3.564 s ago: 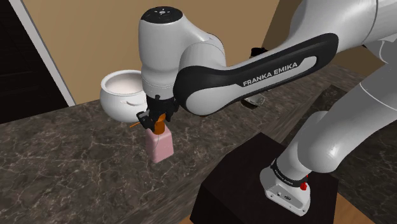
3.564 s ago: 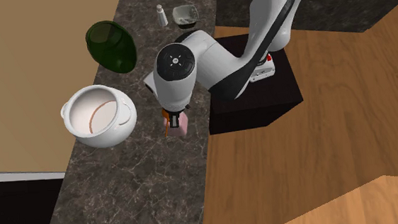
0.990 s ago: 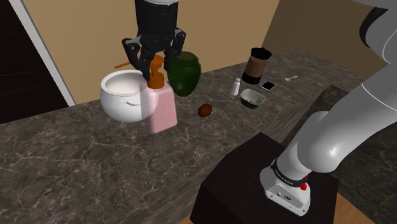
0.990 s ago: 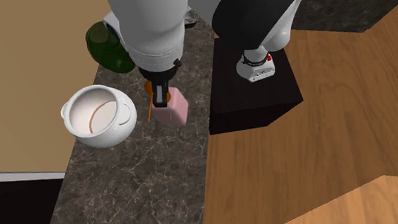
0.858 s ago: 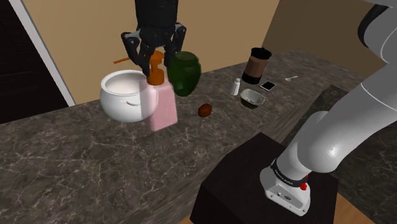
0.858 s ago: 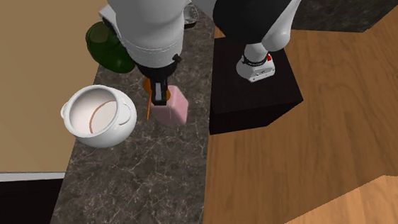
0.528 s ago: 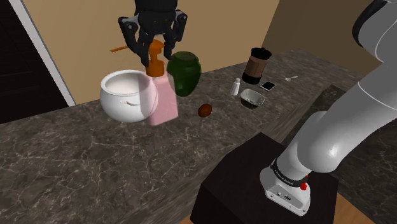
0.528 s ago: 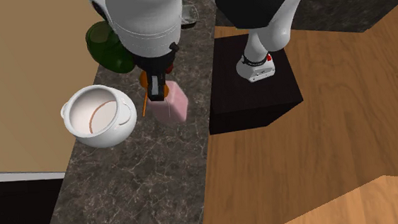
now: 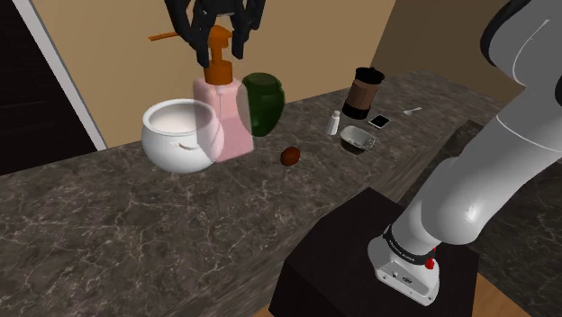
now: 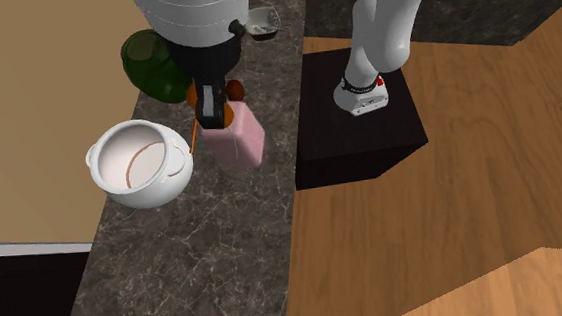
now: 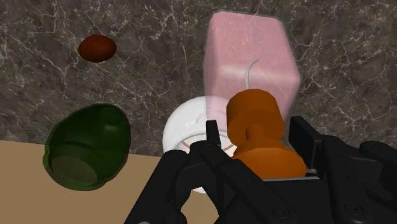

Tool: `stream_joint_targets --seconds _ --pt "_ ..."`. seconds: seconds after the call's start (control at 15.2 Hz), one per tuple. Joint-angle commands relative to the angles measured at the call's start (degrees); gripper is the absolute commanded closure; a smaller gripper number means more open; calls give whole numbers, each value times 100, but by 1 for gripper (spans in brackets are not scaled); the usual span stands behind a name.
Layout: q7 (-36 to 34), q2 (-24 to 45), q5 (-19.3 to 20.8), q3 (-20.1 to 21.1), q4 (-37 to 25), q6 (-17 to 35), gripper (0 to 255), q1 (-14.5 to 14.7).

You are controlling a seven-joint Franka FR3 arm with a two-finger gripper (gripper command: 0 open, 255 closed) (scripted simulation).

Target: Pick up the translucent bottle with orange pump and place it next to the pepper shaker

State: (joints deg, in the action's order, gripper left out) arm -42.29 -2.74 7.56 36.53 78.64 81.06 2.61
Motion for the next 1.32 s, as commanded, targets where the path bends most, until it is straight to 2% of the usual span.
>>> stream_joint_targets --seconds 0.0,0.13,0.4,0.59,1.25 --pt "-50 164 111 61 -335 -215 255 41" --pt "-75 265 183 95 -553 -358 255 73" --pt "690 -357 -243 -388 87 -119 255 -333" --pt "1223 -691 -434 -761 445 4 255 -533" --pt "2805 -1195 -629 -1870 1073 269 255 -1036"
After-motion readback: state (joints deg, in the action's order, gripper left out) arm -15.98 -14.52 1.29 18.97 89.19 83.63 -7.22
